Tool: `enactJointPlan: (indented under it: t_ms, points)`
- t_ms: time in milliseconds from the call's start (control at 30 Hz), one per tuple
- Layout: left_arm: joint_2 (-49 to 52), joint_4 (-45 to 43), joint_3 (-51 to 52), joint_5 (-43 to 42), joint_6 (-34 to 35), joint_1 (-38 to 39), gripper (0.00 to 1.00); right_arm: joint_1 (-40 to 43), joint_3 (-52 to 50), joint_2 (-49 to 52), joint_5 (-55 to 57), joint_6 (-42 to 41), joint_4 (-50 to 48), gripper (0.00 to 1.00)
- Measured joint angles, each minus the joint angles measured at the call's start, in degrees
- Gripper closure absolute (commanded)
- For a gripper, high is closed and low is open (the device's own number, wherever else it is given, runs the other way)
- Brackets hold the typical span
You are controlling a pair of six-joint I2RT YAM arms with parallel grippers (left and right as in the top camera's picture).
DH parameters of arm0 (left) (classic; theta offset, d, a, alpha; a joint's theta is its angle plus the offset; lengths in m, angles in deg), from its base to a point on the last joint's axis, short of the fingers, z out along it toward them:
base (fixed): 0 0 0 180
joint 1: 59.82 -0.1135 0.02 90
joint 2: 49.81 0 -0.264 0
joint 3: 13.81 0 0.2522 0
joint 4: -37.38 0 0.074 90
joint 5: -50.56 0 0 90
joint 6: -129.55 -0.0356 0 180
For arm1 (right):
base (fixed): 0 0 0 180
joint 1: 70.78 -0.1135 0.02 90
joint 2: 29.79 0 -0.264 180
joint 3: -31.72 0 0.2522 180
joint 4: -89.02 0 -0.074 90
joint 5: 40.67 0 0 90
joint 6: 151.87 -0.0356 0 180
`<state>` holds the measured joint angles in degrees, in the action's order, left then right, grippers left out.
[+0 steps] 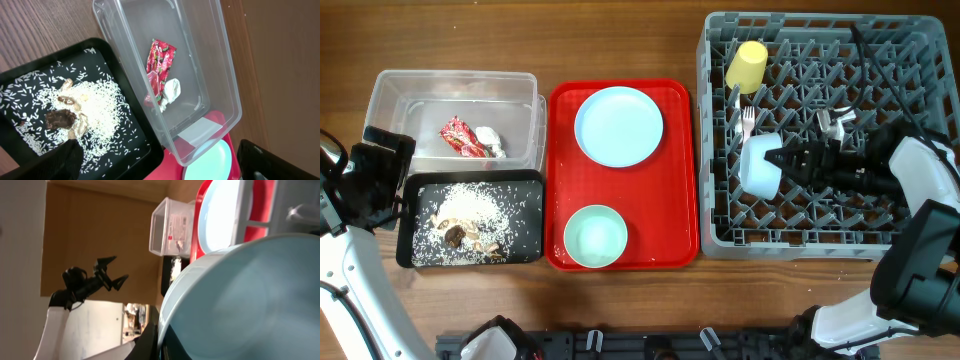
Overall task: Sort waste into correct bins and load items into the dishwasher rack
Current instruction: 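Carry the blue bowl with the right gripper and set it in the rack, then move the right gripper back to the pale green bowl on the red tray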
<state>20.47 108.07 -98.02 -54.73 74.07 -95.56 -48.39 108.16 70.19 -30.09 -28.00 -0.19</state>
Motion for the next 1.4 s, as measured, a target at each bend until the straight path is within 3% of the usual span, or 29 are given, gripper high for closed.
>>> enactJointPlan:
  t_ms: [33,300,500,667,833,933,1100,1233,1400]
  points:
    - [0.0,0.0,0.0,0.0,0.0,0.0,0.0,0.68,-0.09,0.0,0.07,-0.42,-0.55,0.94]
    - [0.0,-0.04,0.0,0.0,0.0,0.0,0.0,8.76,-0.42,0.0,2.64,-7.96,-9.25,0.63]
    - [0.0,-0.07,0.0,0.0,0.0,0.0,0.0,11.17,-0.42,0.0,8.9,-17.57,-17.25,0.55]
    - [0.0,-0.04,0.0,0.0,0.0,0.0,0.0,11.32,2.47,0.0,19.74,-27.71,-18.08,0.56]
    - [0.0,-0.04,0.0,0.0,0.0,0.0,0.0,11.02,13.75,-2.93,30.08,-34.45,-13.84,0.68]
    - [0.0,-0.04,0.0,0.0,0.0,0.0,0.0,8.94,17.44,-7.34,34.45,-36.44,-13.14,0.69]
    - [0.0,-0.02,0.0,0.0,0.0,0.0,0.0,-4.07,18.6,-15.58,41.44,-37.73,-12.76,0.7]
    - [0.0,0.0,0.0,-0.02,0.0,0.0,0.0,-24.94,18.71,-16.96,48.63,-38.16,-13.44,0.68]
    - [0.0,-0.04,0.0,0.0,0.0,0.0,0.0,-55.04,18.71,-14.62,55.8,-40.76,-22.36,0.68]
